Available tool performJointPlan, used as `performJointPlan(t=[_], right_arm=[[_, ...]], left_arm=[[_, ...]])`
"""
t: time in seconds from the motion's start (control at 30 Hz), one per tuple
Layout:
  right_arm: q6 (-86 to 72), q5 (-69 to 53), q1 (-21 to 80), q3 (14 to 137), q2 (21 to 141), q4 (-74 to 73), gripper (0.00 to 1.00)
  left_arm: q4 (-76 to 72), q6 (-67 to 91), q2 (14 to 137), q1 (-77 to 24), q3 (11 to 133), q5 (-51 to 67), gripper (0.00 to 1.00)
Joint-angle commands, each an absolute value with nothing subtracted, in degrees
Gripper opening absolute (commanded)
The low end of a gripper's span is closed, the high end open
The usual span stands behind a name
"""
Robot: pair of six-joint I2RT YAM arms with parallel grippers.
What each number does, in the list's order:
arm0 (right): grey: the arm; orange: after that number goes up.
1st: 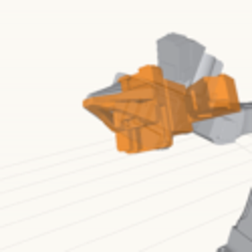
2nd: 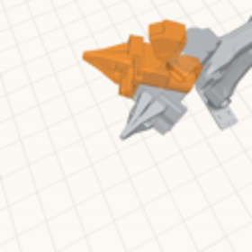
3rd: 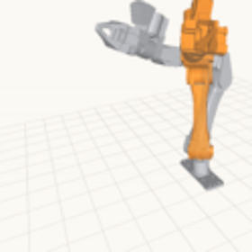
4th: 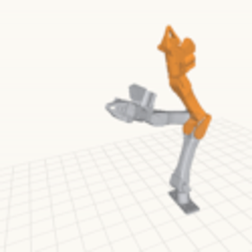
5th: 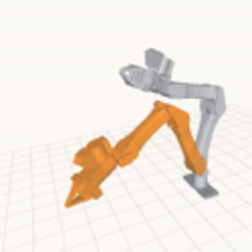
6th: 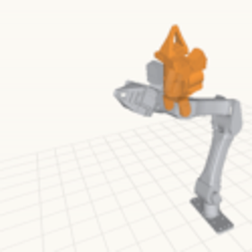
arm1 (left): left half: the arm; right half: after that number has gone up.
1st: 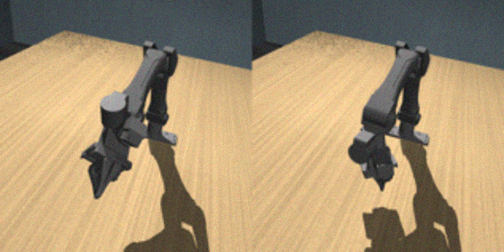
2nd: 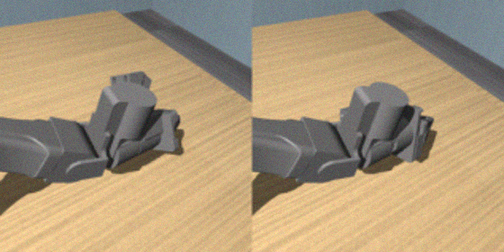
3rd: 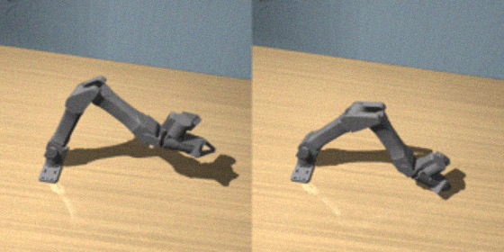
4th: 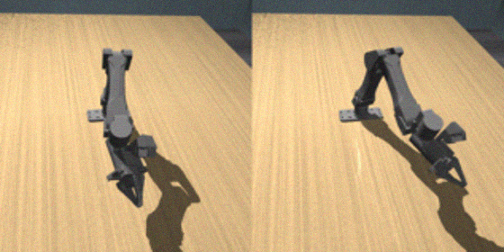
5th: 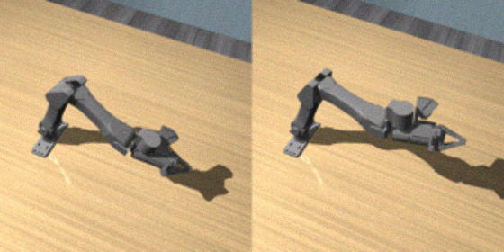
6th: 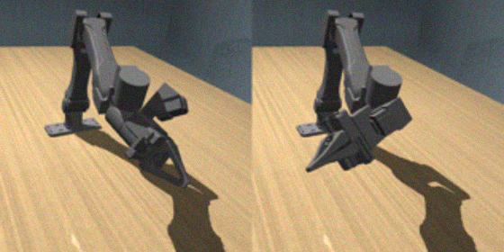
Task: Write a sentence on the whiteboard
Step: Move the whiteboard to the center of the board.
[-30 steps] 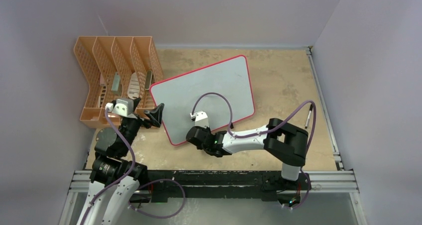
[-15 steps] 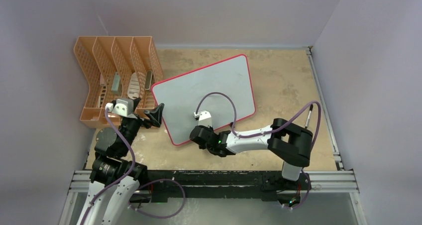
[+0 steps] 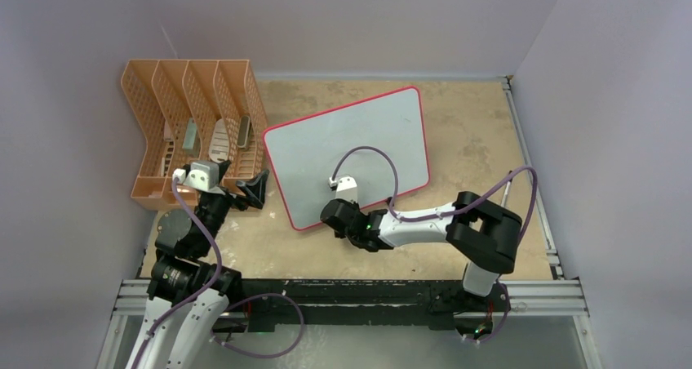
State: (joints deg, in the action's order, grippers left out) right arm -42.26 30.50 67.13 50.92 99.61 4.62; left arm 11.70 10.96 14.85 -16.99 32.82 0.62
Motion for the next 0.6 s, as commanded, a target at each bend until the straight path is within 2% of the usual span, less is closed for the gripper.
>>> performJointPlan(t=[0.0,0.27,0.33,0.57], right_arm=[[-44.9,31.12,65.7,48.25,97.82,1.44,0.0],[-45.38,30.33,65.74,47.16,97.46,0.35,0.0],[-45.56,30.19,65.72,46.51,96.52,0.22,0.03],[-44.39,30.1,65.74,48.21,93.07,-2.48,0.39]], left_arm=[[10.28,11.32,14.59,-16.7,34.72,0.1,1.0],[10.27,11.21,14.67,-16.7,34.72,0.17,1.0],[10.27,11.21,14.63,-16.7,34.72,0.09,1.0],[10.12,11.26,14.51,-16.7,34.63,0.15,1.0]])
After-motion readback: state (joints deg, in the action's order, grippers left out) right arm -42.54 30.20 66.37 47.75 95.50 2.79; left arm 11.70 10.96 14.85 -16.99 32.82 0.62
